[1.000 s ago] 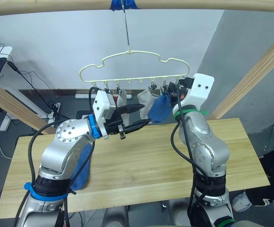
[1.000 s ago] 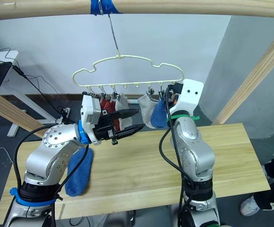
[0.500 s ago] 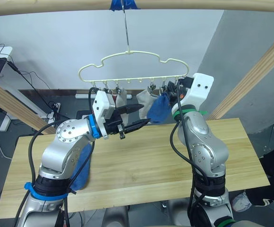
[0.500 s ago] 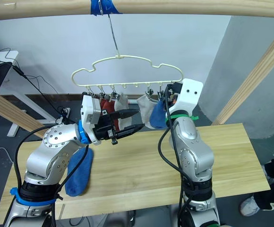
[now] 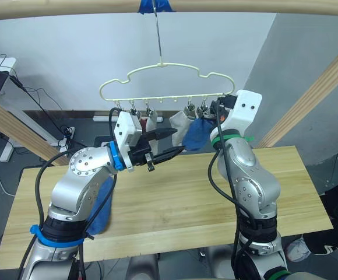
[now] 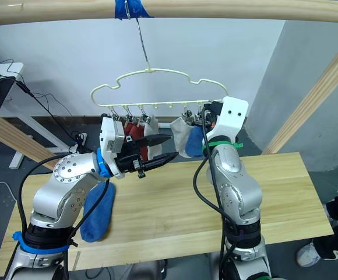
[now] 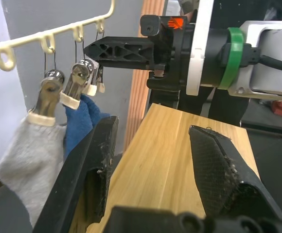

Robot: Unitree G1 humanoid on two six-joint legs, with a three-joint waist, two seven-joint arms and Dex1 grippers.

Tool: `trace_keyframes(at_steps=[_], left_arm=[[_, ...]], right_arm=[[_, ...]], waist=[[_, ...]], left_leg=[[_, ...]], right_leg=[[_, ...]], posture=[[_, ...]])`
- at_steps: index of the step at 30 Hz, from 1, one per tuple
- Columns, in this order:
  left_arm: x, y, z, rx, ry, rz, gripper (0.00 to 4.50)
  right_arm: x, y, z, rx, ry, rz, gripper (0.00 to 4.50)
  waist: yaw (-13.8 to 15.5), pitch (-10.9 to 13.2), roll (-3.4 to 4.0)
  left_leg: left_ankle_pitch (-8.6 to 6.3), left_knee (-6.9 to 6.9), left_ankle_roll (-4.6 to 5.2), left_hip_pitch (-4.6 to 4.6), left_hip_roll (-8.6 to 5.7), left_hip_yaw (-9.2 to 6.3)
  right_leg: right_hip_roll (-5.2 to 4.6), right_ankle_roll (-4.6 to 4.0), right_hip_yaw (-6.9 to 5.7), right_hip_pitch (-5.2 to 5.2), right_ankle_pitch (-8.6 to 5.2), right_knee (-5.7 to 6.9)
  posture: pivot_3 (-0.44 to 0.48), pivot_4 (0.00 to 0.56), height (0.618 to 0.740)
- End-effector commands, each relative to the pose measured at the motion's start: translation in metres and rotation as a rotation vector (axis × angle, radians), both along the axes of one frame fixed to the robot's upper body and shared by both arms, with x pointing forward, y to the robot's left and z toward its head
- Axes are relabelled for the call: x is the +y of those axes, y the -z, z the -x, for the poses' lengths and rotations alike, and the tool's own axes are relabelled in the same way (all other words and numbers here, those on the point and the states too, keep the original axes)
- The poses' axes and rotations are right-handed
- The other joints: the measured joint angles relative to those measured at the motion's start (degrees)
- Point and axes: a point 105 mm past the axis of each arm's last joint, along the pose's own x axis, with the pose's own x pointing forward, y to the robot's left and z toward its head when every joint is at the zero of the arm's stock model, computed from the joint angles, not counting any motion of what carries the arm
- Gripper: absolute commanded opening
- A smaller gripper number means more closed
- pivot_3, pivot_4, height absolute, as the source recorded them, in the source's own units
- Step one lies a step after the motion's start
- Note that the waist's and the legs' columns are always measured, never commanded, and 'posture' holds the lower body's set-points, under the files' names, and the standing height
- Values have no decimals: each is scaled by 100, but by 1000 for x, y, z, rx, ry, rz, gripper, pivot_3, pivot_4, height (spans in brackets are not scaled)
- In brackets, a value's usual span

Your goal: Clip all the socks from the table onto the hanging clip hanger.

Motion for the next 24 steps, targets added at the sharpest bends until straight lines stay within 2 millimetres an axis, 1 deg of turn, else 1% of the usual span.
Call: trace_keyframes(at_steps=[1,5,9,11,13,14,15,16,17,18,21,24], left_arm=[[-3,-4,7,-26,-4,17,2580],[0,3,7,-9,-59,14,2580],[10,12,2,7,-195,51,2580],[25,23,-4,52,-347,98,2908],[47,42,-2,90,-524,123,3408],[64,52,0,109,-657,143,3719],[76,58,2,121,-751,154,3921],[91,66,5,144,-859,171,4288],[106,74,11,169,-962,180,4478],[122,85,19,207,-1056,192,4478],[149,109,36,296,-1218,194,4478],[164,131,46,395,-1281,210,4478]], right_arm=[[14,-24,8,-71,-44,-100,29],[13,-24,8,-75,-44,-92,29],[13,-25,8,-79,-46,-86,29],[13,-25,8,-81,-48,-80,0],[13,-25,7,-80,-50,-74,0],[13,-25,7,-78,-52,-71,0],[13,-24,7,-77,-53,-69,0],[13,-24,7,-75,-57,-66,0],[14,-24,6,-73,-59,-64,0],[14,-23,6,-71,-62,-62,0],[15,-23,6,-67,-72,-59,0],[17,-22,5,-65,-86,-54,0]], waist=[[0,-5,0],[-1,-17,1],[1,-21,0],[1,-23,1],[-7,-25,2],[-23,-26,1],[-24,-28,3],[-11,-28,2],[1,-28,2],[10,-28,2],[42,-30,0],[105,-30,0]], left_leg=[[0,0,0,0,0,0],[0,0,0,1,0,-1],[0,0,0,0,0,-1],[0,0,0,1,0,-1],[0,0,1,1,1,-1],[-1,-1,1,3,3,1],[-1,-2,1,6,4,4],[-1,-3,1,7,4,7],[-1,-3,1,5,6,2],[-1,-2,1,4,6,-1],[-1,0,1,5,5,-1],[0,4,2,5,0,-1]], right_leg=[[0,0,-1,0,0,0],[0,0,0,0,0,0],[-1,0,0,0,0,0],[-2,0,0,0,0,0],[-2,0,0,0,0,0],[-2,0,2,0,0,-1],[-2,0,7,0,0,-1],[-2,0,9,0,0,0],[-2,0,5,-1,0,-1],[-2,0,2,-1,0,-1],[-3,0,1,2,0,0],[-2,0,1,4,0,-1]], posture=[[-168,218,740],[-166,218,740],[-163,220,740],[-158,223,740],[-154,227,740],[-151,229,740],[-148,232,740],[-148,232,740],[-145,235,740],[-141,237,740],[-135,238,740],[-127,241,740]])
